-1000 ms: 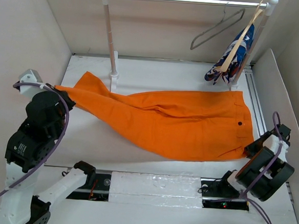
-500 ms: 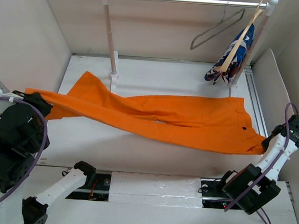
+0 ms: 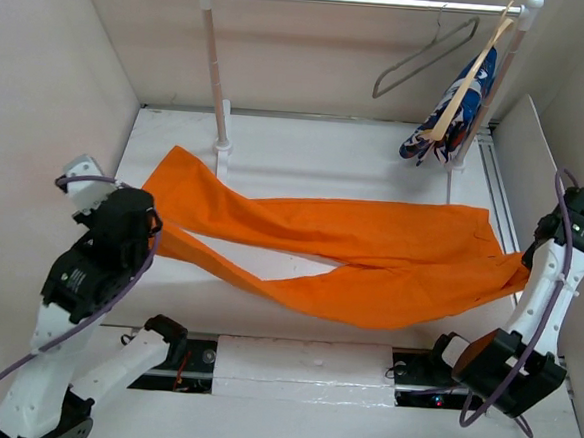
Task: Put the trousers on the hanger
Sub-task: Fold the trousers at the center of the board.
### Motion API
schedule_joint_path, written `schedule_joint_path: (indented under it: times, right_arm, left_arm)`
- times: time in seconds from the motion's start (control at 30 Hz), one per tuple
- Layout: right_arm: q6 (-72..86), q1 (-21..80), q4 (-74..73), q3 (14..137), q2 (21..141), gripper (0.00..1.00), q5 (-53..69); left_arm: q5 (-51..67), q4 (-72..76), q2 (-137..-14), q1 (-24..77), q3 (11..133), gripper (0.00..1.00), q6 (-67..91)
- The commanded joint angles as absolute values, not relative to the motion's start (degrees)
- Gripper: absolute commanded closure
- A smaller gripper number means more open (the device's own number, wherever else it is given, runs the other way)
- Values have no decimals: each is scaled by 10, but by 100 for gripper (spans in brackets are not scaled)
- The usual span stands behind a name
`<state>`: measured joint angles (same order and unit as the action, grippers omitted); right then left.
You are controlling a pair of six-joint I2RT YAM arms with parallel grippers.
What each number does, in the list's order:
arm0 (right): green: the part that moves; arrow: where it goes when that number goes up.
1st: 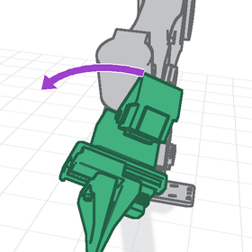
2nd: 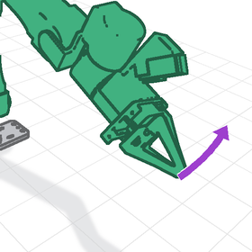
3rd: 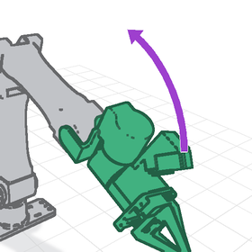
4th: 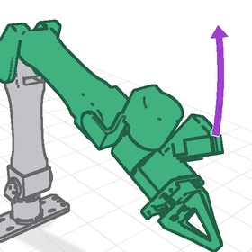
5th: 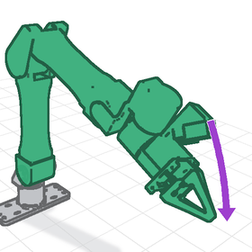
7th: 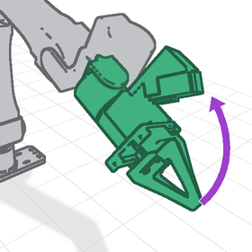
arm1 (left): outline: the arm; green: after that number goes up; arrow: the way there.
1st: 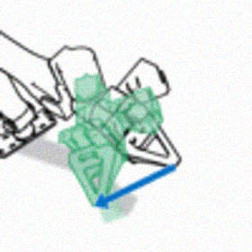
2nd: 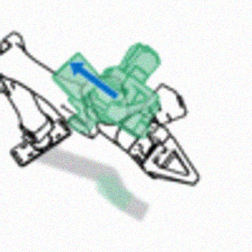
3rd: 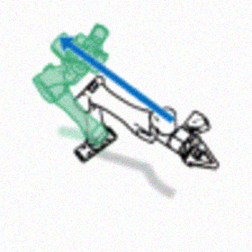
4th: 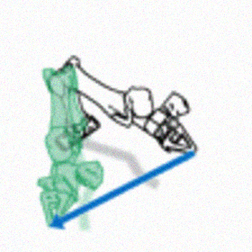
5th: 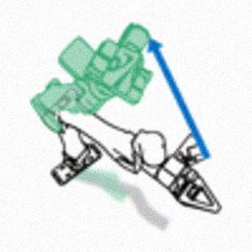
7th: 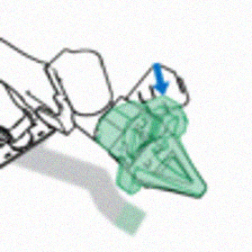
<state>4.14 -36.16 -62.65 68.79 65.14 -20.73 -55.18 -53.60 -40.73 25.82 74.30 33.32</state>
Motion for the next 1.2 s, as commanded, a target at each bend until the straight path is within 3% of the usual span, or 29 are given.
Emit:
schedule_joint_path:
  times: [0.0,0.2,0.4,0.67,0.8,1.03,1.17]
  right_arm:
    - [13,-327,-561,689,642,100,-249]
    - [-32,-295,-494,682,671,100,-245]
    - [-1,-280,-442,772,769,100,-143]
    - [-1,-221,-471,917,942,100,-152]
    - [-1,-210,-454,984,1012,100,-135]
    - [-1,-210,-471,1069,1105,100,-117]
    - [-5,-210,-466,1123,1156,100,-97]
  left_arm:
    - [-544,-526,-431,258,695,100,378]
    - [-507,-484,-517,228,651,100,386]
    - [-396,-377,-617,70,659,100,321]
    - [-391,-372,-774,-9,757,100,323]
    - [-442,-405,-894,-9,839,100,325]
    - [-439,-369,-989,-3,942,100,296]
    - [-443,-422,-1103,-8,1071,100,302]
